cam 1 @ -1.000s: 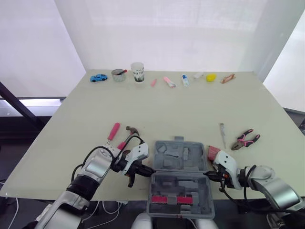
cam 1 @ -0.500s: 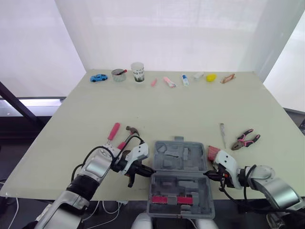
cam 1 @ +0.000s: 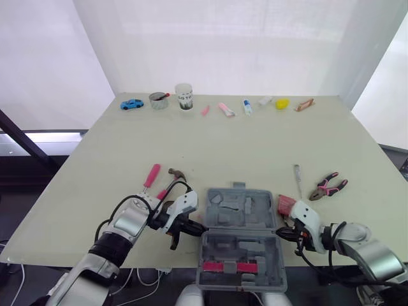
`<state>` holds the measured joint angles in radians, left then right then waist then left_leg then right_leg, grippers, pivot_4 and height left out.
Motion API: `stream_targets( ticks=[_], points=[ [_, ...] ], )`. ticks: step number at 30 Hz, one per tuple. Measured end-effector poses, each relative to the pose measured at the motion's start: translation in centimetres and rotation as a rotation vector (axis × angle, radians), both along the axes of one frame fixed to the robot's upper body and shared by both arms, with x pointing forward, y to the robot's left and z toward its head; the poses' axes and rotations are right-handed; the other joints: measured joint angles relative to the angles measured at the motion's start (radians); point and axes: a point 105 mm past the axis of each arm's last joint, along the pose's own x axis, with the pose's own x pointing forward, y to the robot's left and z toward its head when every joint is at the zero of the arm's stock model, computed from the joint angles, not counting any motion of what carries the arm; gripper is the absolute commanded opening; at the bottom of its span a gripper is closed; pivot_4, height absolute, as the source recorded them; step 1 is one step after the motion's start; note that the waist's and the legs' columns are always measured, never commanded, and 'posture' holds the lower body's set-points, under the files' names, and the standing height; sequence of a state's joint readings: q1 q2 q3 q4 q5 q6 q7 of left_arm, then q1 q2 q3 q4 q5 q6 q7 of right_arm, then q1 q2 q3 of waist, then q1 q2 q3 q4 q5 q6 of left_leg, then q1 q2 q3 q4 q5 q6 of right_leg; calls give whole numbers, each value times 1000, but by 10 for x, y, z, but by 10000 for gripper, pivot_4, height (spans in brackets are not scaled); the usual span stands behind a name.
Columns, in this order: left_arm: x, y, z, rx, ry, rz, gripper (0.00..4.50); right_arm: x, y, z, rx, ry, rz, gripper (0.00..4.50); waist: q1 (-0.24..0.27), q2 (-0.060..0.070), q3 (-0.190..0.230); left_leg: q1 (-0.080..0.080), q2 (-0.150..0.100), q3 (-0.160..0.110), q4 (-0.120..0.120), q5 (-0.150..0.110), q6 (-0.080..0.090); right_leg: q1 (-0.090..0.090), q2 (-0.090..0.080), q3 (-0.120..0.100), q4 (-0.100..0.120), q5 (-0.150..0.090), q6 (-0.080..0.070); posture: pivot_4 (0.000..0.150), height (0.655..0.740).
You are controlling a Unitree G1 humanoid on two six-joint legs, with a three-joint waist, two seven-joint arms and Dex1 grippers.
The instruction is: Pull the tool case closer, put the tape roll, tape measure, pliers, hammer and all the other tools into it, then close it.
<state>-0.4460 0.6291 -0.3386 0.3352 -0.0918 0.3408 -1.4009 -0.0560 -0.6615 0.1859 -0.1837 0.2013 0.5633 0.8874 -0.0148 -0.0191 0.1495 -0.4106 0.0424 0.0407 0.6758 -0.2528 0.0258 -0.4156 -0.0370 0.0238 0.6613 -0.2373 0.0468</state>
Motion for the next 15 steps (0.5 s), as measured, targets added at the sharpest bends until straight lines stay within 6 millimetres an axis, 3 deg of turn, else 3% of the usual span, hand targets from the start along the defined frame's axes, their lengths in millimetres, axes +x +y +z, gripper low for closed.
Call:
stream_targets(
  ticks=[8, 15],
  points=[
    [-2, 15, 2, -9, 1, 70, 336, -2, -10, 0, 11, -12, -39, 0, 0, 0, 0, 0, 1, 0, 0, 0, 0, 0, 0, 0, 0, 0, 0, 1500, 7400],
    [-9, 47, 19, -102, 32, 269, 336, -4, -26, 20, 93, -152, -132, 0, 3, -1, 1, -3, 2, -1, 0, 0, 0, -3, 0, -1, -1, 0, 0, 1500, 7400]
  ],
)
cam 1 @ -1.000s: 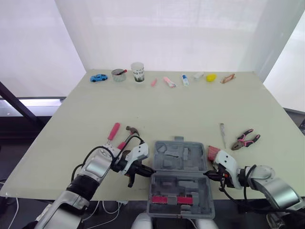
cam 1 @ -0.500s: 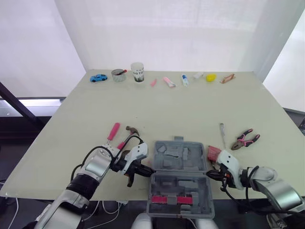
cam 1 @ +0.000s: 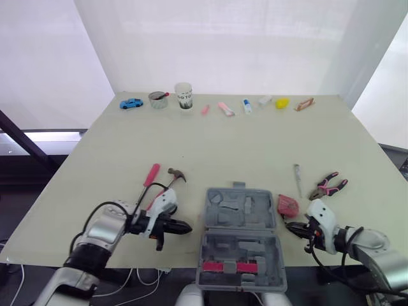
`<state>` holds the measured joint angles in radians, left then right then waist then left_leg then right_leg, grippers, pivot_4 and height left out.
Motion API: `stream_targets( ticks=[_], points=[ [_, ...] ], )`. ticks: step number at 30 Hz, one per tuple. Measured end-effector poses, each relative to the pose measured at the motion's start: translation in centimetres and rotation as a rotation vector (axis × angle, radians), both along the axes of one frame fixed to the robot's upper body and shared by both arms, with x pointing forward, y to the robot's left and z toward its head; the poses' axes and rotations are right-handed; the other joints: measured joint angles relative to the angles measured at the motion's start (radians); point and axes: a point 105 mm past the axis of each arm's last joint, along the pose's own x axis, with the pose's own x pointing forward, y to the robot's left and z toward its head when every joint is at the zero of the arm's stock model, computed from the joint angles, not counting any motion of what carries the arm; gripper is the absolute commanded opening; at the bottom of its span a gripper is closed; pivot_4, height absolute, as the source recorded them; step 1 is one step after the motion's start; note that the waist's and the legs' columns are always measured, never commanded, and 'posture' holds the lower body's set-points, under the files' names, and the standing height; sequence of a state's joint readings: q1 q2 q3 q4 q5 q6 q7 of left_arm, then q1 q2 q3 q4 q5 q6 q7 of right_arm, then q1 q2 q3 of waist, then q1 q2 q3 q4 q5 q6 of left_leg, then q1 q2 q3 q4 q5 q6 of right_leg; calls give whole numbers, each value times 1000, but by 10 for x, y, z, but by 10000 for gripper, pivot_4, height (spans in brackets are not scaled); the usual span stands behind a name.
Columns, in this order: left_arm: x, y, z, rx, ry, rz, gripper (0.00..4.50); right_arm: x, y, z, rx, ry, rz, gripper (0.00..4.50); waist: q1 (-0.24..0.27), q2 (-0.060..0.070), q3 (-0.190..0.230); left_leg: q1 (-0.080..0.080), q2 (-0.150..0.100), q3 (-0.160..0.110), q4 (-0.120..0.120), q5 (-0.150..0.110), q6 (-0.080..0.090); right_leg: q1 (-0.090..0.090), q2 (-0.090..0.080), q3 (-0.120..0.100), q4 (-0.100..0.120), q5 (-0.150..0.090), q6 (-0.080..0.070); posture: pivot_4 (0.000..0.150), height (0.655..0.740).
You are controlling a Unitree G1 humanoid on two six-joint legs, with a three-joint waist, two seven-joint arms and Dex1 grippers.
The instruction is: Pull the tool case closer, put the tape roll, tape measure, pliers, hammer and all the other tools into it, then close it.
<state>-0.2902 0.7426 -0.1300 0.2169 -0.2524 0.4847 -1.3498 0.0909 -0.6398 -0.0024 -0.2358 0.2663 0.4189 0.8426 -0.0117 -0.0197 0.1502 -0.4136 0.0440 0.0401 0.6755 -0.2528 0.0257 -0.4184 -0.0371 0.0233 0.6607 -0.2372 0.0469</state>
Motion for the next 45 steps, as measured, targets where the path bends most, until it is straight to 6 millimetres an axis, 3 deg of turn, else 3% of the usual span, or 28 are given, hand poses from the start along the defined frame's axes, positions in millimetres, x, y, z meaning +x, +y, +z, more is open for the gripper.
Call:
stream_targets(
  ticks=[6, 9, 11, 14, 15, 18, 19, 20, 24, 26, 27, 31, 36, 40, 45],
  points=[
    [-13, 15, 20, -124, -61, 108, 336, -7, -9, 11, 72, -115, -73, 0, 0, 0, 0, 0, 2, -2, -2, 0, 0, -1, 0, 0, -1, 0, 0, 1500, 7400],
    [-16, 40, 35, -157, -178, 247, 336, -13, -18, 14, 129, -190, -165, 0, -1, 0, 1, 1, 3, -2, -4, 0, 0, -1, 0, 1, -1, -1, -1, 1500, 7400],
    [-24, 66, 42, -149, -259, 392, 336, -28, -16, 17, 224, -257, -179, 0, -1, 0, 0, 2, 6, -2, -5, 0, 0, -1, -1, 1, -1, -3, -5, 1500, 7400],
    [-28, 82, 42, -142, -273, 488, 336, -37, -25, 13, 248, -242, -218, 0, 3, 0, 1, 3, 5, -1, -4, 0, 0, 0, -2, 2, -1, -3, -5, 1500, 7400],
    [-27, 87, 43, -149, -281, 516, 2625, -37, -31, 15, 254, -251, -240, 0, 5, 0, 1, 4, 5, 0, -3, 0, 0, 1, -3, 1, -1, -4, -5, 1500, 7400],
    [-26, 95, 45, -176, -289, 564, 10240, -43, -48, 20, 257, -261, -277, 6963, 5, 0, 1, 8, 5, 2, -4, 0, 0, 4, -4, 2, -1, -4, -4, 1500, 7400],
    [-26, 97, 45, -179, -289, 576, 16232, -46, -53, 20, 257, -259, -288, 12988, 5, 0, 1, 9, 5, 2, -5, 0, 0, 4, -4, 2, -1, -5, -5, 1500, 7400],
    [-26, 99, 44, -179, -290, 582, 16711, -47, -56, 20, 257, -258, -295, 13580, 5, 0, 1, 10, 5, 3, -6, 0, 0, 5, -4, 3, -1, -5, -5, 1500, 7400],
    [-33, 112, 37, -167, -286, 626, 33938, -62, -79, 20, 259, -240, -335, 31286, -1, -1, 1, 13, 6, 6, -9, 0, -1, 5, -3, 4, -1, -6, -8, 1500, 7400],
    [-39, 118, 33, -158, -272, 647, 44770, -69, -88, 23, 252, -242, -324, 43033, -4, -1, 1, 14, 7, 7, -9, 0, -1, 5, -3, 5, -1, -6, -8, 1500, 7400],
    [-43, 122, 33, -149, -271, 660, 45000, -71, -92, 24, 242, -240, -322, 44804, -4, -1, 1, 14, 8, 7, -9, 0, -1, 5, -3, 5, -1, -6, -8, 1500, 7400],
    [-72, 148, 38, -99, -282, 726, 45000, -78, -121, 26, 213, -234, -348, 44804, -4, -4, 2, 15, 10, 8, -10, -1, -1, 4, -6, 5, -2, -6, -8, 1500, 7400],
    [-101, 157, 35, -139, -286, 799, 45000, -74, -142, 10, 245, -200, -385, 44804, -2, -2, 3, 15, 10, 8, -10, -3, -5, 4, -12, 4, -3, -8, -6, 1500, 7400],
    [-109, 155, 30, -149, -292, 808, 45000, -71, -154, 11, 240, -183, -375, 44804, 2, -2, 4, 15, 9, 7, -10, -3, -5, 4, -13, 3, -3, -8, -7, 1500, 7400],
    [-100, 152, 38, -145, -356, 772, 45000, -60, -153, 19, 247, -213, -349, 44804, 3, -2, 3, 15, 9, 8, -10, -2, -3, 4, -11, 2, -3, -8, -6, 1500, 7400]
  ],
)
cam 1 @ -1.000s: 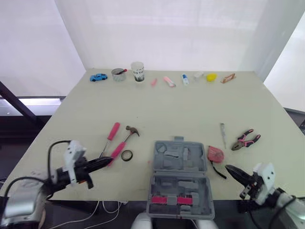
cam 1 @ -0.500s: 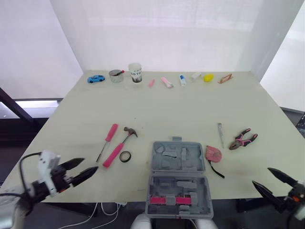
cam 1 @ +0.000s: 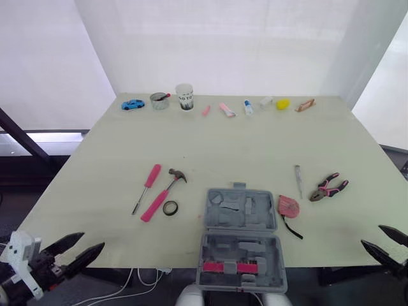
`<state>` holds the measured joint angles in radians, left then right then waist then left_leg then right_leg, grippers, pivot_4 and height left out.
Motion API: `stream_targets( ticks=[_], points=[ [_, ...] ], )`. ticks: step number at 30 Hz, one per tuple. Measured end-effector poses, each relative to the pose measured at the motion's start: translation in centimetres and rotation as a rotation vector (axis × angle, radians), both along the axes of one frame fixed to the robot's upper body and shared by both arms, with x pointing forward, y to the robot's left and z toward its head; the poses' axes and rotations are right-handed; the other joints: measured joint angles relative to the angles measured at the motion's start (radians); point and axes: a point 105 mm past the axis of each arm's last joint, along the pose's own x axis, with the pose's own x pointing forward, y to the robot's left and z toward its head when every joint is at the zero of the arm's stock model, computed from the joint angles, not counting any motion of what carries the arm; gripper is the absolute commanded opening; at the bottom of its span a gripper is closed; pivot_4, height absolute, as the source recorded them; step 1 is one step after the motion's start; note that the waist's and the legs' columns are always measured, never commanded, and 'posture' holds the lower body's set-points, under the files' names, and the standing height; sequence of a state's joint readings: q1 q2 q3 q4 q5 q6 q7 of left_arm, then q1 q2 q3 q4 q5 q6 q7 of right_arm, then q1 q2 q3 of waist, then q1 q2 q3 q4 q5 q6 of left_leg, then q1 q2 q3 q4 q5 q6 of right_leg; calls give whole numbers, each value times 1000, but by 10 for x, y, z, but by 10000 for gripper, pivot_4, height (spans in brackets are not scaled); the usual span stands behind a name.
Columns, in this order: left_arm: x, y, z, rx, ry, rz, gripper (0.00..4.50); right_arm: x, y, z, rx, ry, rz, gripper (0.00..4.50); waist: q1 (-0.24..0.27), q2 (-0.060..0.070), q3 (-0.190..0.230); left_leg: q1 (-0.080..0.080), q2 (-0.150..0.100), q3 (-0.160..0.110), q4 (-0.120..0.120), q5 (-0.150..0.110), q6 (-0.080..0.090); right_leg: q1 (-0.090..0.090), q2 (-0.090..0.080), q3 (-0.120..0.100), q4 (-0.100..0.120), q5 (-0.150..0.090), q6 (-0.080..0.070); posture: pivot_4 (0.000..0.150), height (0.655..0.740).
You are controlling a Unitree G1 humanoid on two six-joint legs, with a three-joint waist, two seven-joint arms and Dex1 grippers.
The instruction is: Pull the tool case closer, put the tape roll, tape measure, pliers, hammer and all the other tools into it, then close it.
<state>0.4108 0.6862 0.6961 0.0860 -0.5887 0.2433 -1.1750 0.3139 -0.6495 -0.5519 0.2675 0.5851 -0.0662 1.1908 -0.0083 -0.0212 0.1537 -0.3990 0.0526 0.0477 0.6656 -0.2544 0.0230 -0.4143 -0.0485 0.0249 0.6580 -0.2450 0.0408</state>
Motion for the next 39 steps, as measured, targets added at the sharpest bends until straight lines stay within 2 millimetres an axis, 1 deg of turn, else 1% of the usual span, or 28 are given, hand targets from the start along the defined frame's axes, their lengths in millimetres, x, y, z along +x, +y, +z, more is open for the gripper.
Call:
stream_targets(
  ticks=[3, 5, 6, 10, 11, 12, 13, 14, 15, 17, 20, 22, 24, 26, 28, 31, 33, 36, 37, 38, 39],
  points=[
    [3, -2, 1, 21, -3, -25, 45000, 5, 6, 8, -9, -24, 24, 44804, -2, 0, 0, 0, 0, 1, 0, 1, 1, 0, 2, 0, 0, 0, -1, 1500, 7400],
    [7, -8, -1, 29, 14, -61, 45000, 8, 12, 14, -1, -30, 40, 44804, -2, 0, 0, 0, 0, 1, 0, 1, 1, 0, 2, 1, 0, 1, -1, 1500, 7400],
    [9, -13, 0, 32, 16, -86, 45000, 9, 17, 18, 2, -35, 57, 44804, -2, 0, 0, -1, 0, 1, 0, 1, 1, 0, 2, 1, 0, 1, -1, 1500, 7400],
    [21, -42, 6, 86, 34, -256, 45000, 20, 48, 40, 1, -74, 171, 44804, -2, 0, 0, 0, 1, 1, 0, 1, 1, 0, 2, 1, 0, 1, -1, 1500, 7400],
    [22, -44, 7, 94, 33, -269, 45000, 21, 50, 41, 1, -78, 180, 44804, -2, 0, 0, 0, 1, 1, 0, 1, 1, 0, 2, 1, 0, 1, -1, 1500, 7400],
    [27, -53, 13, 160, 36, -337, 45000, 24, 62, 46, -5, -76, 229, 44804, -2, 0, 0, -1, 1, 1, 0, 0, 1, 0, 2, 0, 0, 2, -3, 1500, 7400],
    [28, -54, 13, 169, 38, -347, 45000, 25, 64, 46, -6, -76, 238, 44804, -2, 0, 0, -1, 1, 1, -1, 0, 1, 0, 3, 0, -1, 2, -3, 1500, 7400],
    [31, -60, 15, 211, 39, -393, 45000, 25, 71, 47, -8, -71, 272, 44804, -2, 0, 1, -1, 0, 1, -1, 0, 1, 0, 5, 1, -1, 2, -3, 1500, 7400],
    [35, -68, 18, 250, 36, -450, 45000, 26, 79, 46, -19, -67, 323, 44804, -1, 0, 1, -1, 0, 1, -1, 0, 1, 0, 5, 1, -1, 2, -3, 1500, 7400],
    [47, -87, 32, 342, -8, -565, 45000, 27, 98, 46, -49, -86, 459, 44804, 3, -1, 2, -1, 0, 1, -1, 1, 1, 0, 6, 0, -1, 2, -3, 1500, 7400],
    [55, -103, 45, 477, -20, -697, 45000, 31, 117, 50, -49, -114, 597, 44804, 1, -1, 3, -1, 0, 2, -1, 1, 1, 0, 7, 1, -1, 2, -3, 1500, 7400],
    [57, -111, 50, 540, -24, -764, 45000, 33, 127, 55, -33, -134, 661, 44804, -4, 0, 4, -1, 0, 2, -1, 1, 1, 0, 8, 2, -1, 2, -3, 1500, 7400],
    [58, -115, 50, 597, -5, -815, 45000, 35, 135, 59, -11, -148, 715, 44804, -5, 0, 4, -1, 0, 2, -1, 1, 1, 0, 10, 2, -1, 2, -3, 1500, 7400],
    [60, -115, 49, 706, 32, -878, 45000, 38, 145, 66, 0, -179, 784, 44804, -5, -2, 6, -1, 0, 3, -1, 1, 1, 0, 13, 2, -1, 2, -4, 1500, 7400],
    [65, -118, 55, 784, 37, -923, 45000, 43, 152, 68, 14, -203, 818, 44804, -2, -1, 7, -1, 0, 4, -1, 1, 1, 0, 14, 1, 0, 2, -4, 1500, 7400],
    [70, -125, 58, 869, 51, -981, 45000, 45, 155, 65, 25, -205, 837, 44804, 6, 0, 9, -1, 0, 5, -1, 1, 1, 0, 14, 1, 0, 2, -4, 1500, 7400],
    [77, -131, 60, 951, 56, -1015, 45000, 47, 157, 63, 31, -202, 851, 44804, 9, 1, 10, -1, -1, 6, 0, 1, 1, 0, 14, 2, 0, 2, -4, 1500, 7400],
    [82, -130, 50, 1083, 121, -1067, 45000, 49, 161, 62, 41, -216, 867, 44804, 8, 1, 10, -1, -1, 6, 0, 1, 1, 0, 15, 3, 1, 2, -4, 1500, 7400],
    [86, -130, 44, 1143, 159, -1094, 45000, 51, 161, 61, 49, -215, 870, 44804, 8, 1, 10, -1, -1, 6, 0, 1, 1, 0, 15, 3, 1, 2, -4, 1500, 7400],
    [87, -130, 41, 1162, 169, -1102, 45000, 52, 162, 61, 51, -218, 872, 44804, 8, 1, 10, -1, -1, 6, 1, 1, 1, 0, 16, 3, 1, 2, -4, 1500, 7400],
    [93, -130, 35, 1220, 193, -1118, 45000, 53, 162, 61, 51, -221, 885, 44804, 8, 0, 11, -1, -1, 6, 1, 1, 1, 0, 16, 3, 2, 2, -4, 1500, 7400]
  ],
)
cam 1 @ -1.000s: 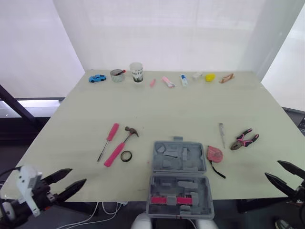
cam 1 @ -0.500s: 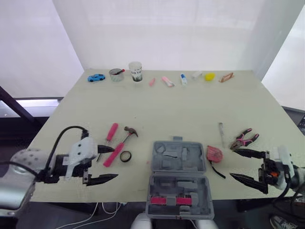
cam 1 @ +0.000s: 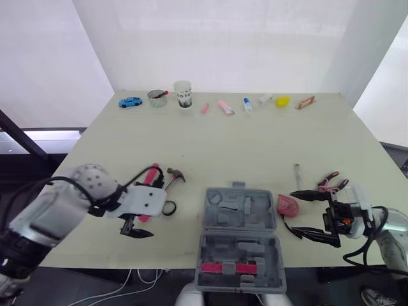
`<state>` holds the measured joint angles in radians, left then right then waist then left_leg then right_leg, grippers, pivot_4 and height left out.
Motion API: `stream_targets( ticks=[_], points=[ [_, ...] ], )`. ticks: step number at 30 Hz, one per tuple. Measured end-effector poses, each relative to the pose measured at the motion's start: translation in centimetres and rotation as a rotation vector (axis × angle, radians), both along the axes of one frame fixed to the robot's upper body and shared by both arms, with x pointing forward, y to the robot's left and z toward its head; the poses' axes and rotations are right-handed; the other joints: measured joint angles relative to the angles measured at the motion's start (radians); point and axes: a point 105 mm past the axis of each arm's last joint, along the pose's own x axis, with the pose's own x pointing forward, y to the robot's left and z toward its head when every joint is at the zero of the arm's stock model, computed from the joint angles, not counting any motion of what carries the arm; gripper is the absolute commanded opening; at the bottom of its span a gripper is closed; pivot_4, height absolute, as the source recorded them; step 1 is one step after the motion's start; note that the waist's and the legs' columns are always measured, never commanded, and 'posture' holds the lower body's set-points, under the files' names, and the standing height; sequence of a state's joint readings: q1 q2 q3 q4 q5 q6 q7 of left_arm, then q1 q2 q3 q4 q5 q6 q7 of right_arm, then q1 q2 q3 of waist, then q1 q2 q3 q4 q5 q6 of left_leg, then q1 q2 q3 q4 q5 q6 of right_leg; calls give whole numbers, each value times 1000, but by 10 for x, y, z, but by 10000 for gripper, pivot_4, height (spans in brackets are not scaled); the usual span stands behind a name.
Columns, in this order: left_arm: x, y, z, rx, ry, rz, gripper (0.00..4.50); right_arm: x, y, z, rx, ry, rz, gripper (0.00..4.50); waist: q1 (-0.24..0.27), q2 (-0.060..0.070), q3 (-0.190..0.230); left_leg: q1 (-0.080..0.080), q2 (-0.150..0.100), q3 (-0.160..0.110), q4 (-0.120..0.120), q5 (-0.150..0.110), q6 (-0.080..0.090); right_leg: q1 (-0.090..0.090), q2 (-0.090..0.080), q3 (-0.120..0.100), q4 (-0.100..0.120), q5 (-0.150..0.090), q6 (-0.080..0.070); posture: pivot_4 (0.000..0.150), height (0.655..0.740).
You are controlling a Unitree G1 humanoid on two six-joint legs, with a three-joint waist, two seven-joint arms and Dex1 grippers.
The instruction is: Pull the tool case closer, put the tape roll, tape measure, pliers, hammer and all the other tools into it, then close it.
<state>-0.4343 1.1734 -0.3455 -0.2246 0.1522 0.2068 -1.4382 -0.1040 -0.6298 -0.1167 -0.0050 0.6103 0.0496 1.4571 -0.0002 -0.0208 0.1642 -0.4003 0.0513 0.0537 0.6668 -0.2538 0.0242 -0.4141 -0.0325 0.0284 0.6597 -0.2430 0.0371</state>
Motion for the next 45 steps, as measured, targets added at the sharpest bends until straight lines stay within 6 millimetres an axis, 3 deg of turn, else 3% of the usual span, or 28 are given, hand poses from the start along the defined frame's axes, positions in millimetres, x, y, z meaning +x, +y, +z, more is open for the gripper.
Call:
stream_targets(
  ticks=[3, 7, 20, 30, 32, 33, 35, 41, 42, 45],
  points=[
    [12, 1, -4, 76, -23, -1, 45000, 4, 1, 1, 0, -10, 5, 44804, 0, -2, 1, 0, 0, 0, 1, 0, 0, 0, 0, 0, 0, 0, 0, 1500, 7400],
    [27, -15, -13, 115, -56, 20, 45000, 9, 2, 0, 5, -13, 10, 44804, 3, -2, 2, -1, 0, 0, 2, 0, 0, 0, 0, 1, 1, 0, 0, 1500, 7400],
    [23, -3, -32, 217, -25, 80, 45000, 8, -2, -6, -1, -14, -1, 44804, -3, -3, 2, -1, 0, -2, 2, 0, 0, 0, 1, 0, 2, 2, 3, 1500, 7400],
    [36, -12, -45, 225, -26, 49, 45000, 6, -6, -9, -8, -21, -12, 44804, 0, -3, 2, -1, 0, -2, 3, 0, 0, 1, 0, 0, 2, 2, 4, 1500, 7400],
    [41, -12, -45, 224, -36, 42, 39654, 6, -7, -8, -7, -27, -22, 45000, 0, -3, 2, -1, 0, -2, 3, 0, 0, 1, 0, 0, 2, 2, 4, 1500, 7400],
    [47, -11, -46, 229, -46, 42, 31364, 6, -9, -9, -8, -29, -31, 45000, 0, -3, 2, -1, 0, -2, 3, 0, 0, 1, 0, 0, 2, 2, 4, 1500, 7400],
    [48, -10, -46, 234, -48, 39, 29710, 5, -9, -11, -10, -24, -34, 45000, -2, -3, 2, -1, 0, -2, 3, 0, 0, 1, 0, 0, 2, 2, 4, 1500, 7400],
    [48, -10, -49, 243, -25, 13, 2947, 4, -10, -13, -21, -26, -39, 45000, 1, -3, 2, 0, 0, -2, 3, 0, 0, 1, 0, 0, 3, 3, 4, 1500, 7400],
    [49, -11, -49, 243, -25, 9, 684, 4, -10, -13, -23, -29, -39, 45000, 3, -3, 2, 0, 0, -2, 3, 0, 0, 1, 0, 0, 3, 3, 4, 1500, 7400],
    [50, -12, -49, 243, -27, -3, 684, 4, -10, -12, -24, -38, -41, 45000, 8, -3, 2, 0, 0, -2, 3, 0, 0, 1, 0, 0, 3, 3, 4, 1500, 7400]
  ],
)
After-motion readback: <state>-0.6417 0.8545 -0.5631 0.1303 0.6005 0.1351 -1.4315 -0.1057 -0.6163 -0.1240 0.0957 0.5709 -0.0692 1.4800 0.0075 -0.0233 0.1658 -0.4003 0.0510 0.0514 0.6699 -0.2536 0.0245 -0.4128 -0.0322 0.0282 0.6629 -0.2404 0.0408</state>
